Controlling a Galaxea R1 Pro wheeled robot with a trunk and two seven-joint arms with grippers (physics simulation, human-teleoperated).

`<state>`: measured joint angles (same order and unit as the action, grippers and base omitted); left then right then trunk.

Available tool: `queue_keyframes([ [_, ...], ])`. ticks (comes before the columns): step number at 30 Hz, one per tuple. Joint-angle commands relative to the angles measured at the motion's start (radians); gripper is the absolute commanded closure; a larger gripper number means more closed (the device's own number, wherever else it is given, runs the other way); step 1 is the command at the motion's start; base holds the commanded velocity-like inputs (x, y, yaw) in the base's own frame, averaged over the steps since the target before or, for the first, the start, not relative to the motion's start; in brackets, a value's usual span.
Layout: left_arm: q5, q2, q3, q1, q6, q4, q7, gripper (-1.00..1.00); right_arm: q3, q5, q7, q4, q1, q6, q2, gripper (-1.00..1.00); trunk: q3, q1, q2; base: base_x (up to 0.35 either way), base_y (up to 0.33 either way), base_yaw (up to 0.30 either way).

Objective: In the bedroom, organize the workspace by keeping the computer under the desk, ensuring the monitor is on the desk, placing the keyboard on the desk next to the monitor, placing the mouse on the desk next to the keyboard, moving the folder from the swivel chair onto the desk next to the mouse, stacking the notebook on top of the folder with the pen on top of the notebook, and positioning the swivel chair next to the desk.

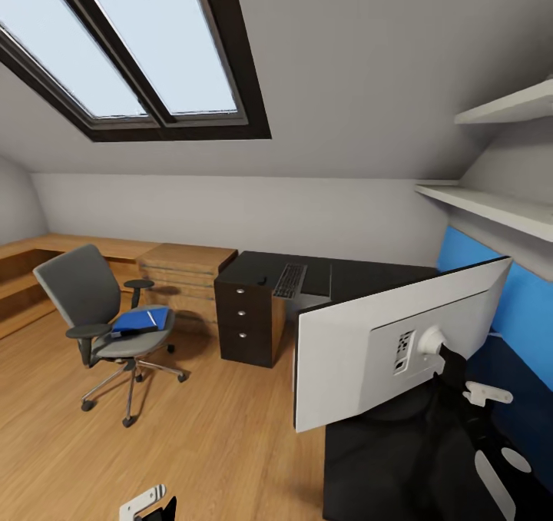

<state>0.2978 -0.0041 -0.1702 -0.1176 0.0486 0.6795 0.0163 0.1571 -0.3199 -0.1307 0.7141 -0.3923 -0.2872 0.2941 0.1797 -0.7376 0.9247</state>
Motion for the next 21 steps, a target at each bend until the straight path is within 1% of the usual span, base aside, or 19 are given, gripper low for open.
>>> queue_keyframes([
  [1, 0.01, 0.0, -0.001, -0.001, 0.002, 0.0, 0.002, -1.0, 0.001, -0.015, -0.007, -0.002, 0.0, -0.001, 0.001, 1.0, 0.002, 0.0, 0.001, 0.008, -0.012, 0.0],
  [4, 0.01, 0.0, -0.001, -0.001, 0.002, 0.0, 0.001, -1.0, 0.001, -0.015, -0.007, -0.002, 0.0, 0.0, 0.0, 1.0, 0.002, 0.0, 0.001, 0.003, -0.017, 0.0],
  [11, 0.011, 0.001, -0.003, -0.001, 0.002, 0.0, 0.001, -1.0, 0.001, -0.015, -0.007, -0.002, 0.0, 0.0, 0.001, 1.0, 0.002, 0.0, 0.001, 0.001, -0.093, 0.0],
  [21, 0.011, 0.001, -0.005, -0.001, 0.002, 0.0, 0.001, -1.0, 0.001, -0.015, -0.008, -0.001, 0.0, -0.001, 0.002, 1.0, 0.002, 0.0, 0.001, 0.0, -0.007, 0.0],
])
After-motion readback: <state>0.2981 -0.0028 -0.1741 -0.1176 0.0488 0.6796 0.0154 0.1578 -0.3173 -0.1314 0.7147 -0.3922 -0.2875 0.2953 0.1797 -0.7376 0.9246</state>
